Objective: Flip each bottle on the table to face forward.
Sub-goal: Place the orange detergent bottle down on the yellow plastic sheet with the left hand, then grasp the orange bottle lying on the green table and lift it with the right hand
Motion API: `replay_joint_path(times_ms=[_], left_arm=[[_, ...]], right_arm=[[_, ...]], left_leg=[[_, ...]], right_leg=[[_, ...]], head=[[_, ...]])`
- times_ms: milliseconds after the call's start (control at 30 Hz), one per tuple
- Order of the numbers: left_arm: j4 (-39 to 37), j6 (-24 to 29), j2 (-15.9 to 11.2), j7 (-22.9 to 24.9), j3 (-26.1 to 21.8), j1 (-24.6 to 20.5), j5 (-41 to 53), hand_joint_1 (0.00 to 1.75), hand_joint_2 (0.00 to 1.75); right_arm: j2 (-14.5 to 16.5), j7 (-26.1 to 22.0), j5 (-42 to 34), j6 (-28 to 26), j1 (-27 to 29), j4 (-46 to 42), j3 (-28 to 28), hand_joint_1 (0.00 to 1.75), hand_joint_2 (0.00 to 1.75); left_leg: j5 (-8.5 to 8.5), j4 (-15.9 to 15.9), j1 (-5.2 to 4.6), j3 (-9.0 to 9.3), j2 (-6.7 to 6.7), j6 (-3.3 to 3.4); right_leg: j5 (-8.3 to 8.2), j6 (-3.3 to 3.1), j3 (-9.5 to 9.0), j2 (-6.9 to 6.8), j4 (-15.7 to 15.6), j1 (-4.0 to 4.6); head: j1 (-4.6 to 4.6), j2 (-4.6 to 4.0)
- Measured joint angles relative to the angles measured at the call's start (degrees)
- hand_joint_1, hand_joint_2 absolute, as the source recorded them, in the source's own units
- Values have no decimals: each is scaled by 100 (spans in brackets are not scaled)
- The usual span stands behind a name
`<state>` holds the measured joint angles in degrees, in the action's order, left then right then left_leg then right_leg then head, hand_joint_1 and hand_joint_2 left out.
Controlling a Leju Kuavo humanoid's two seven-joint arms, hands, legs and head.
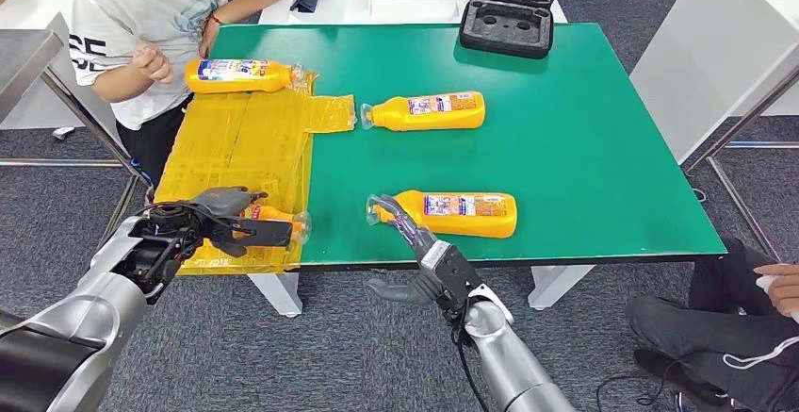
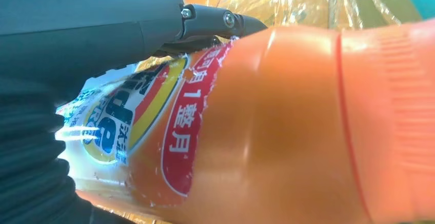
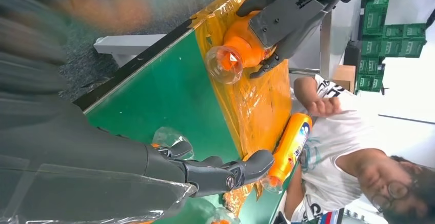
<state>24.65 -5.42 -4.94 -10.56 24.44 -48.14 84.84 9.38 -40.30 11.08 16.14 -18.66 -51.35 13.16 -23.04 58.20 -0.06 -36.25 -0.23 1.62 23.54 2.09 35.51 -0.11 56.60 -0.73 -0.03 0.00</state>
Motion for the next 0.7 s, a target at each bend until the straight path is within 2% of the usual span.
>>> replay_joint_path(times_ms=[300, 700], left_arm=[[126, 490, 13, -258, -120, -5, -376, 0, 0], [249, 506, 46, -220, -149, -3, -420, 0, 0]], right_arm=[[-1, 70, 13, -40, 55, 10, -37, 0, 175], [0, 150, 41, -63, 96, 10, -43, 0, 175]], left_leg=[[0, 0, 0, 0, 0, 0], [0, 0, 0, 0, 1, 0]], right_leg=[[0, 0, 1, 0, 0, 0], [0, 0, 1, 0, 0, 0]], head=[[-1, 0], [-1, 0]])
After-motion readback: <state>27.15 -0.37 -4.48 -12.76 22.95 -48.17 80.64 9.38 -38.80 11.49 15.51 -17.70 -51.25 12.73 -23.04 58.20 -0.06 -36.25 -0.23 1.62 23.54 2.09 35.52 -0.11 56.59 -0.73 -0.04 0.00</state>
